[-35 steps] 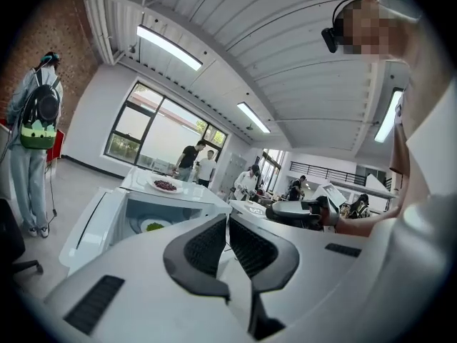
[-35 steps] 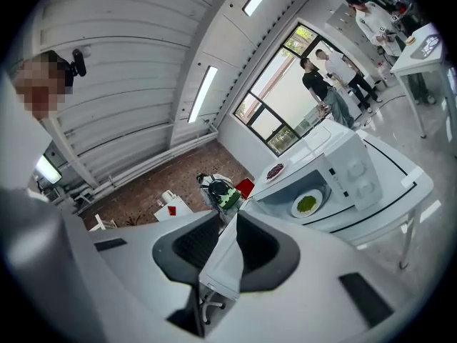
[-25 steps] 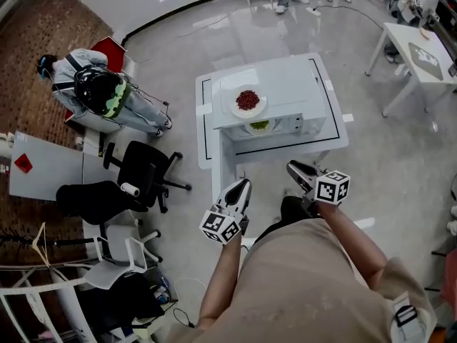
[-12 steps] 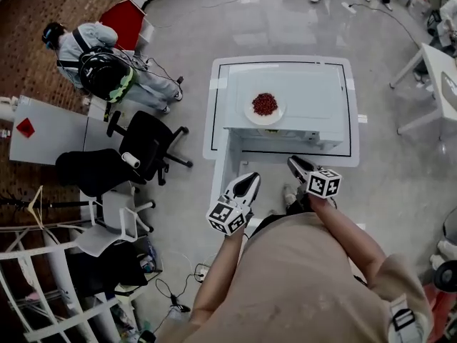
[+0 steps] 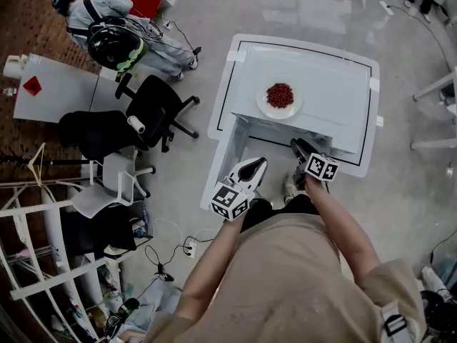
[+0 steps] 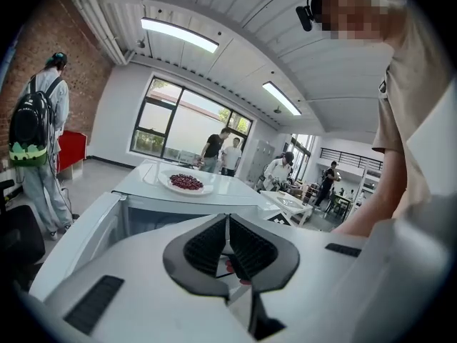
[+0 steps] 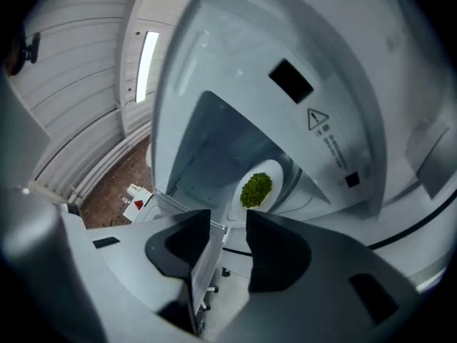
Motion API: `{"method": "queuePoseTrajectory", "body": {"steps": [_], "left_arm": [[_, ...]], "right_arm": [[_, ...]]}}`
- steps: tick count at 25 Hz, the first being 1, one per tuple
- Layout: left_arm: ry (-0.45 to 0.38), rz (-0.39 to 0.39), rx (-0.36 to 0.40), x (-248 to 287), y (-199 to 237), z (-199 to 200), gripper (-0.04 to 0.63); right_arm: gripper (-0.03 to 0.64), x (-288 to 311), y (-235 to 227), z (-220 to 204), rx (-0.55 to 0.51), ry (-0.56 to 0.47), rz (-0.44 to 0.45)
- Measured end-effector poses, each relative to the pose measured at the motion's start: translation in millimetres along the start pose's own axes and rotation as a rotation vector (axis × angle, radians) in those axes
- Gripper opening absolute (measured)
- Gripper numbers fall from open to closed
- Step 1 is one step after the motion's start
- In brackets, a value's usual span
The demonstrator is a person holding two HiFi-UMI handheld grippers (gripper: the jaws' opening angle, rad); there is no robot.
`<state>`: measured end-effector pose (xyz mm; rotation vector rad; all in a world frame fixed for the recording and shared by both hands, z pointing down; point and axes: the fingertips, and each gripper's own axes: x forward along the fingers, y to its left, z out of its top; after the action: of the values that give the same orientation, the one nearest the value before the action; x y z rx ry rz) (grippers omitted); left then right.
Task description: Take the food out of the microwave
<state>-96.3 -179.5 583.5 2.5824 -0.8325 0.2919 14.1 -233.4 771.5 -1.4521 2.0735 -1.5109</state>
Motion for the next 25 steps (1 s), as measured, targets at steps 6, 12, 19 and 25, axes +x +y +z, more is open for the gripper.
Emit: {"method": "queuePoseTrajectory", "body": {"steps": [6, 12, 19, 25], "left_arm": [[0.030, 0.019, 0.003, 16, 13, 0, 0.005], [0.056, 0.007, 0.031, 24, 19, 4, 0.005], [0.075, -0.016, 0.055, 25, 27, 11, 0.005], [0.079, -0.016, 0.053, 19, 37, 11, 0.005]], "right_arm": [[0.158, 36, -39, 0, 0.093, -0.002, -0.096], [0.158, 55, -56, 0, 0.223, -0.033, -0.148], [0.081, 70, -60, -6, 0.399, -0.059, -0.143], [0.024, 60, -51, -12, 0.535, -0.109, -0.041]]}}
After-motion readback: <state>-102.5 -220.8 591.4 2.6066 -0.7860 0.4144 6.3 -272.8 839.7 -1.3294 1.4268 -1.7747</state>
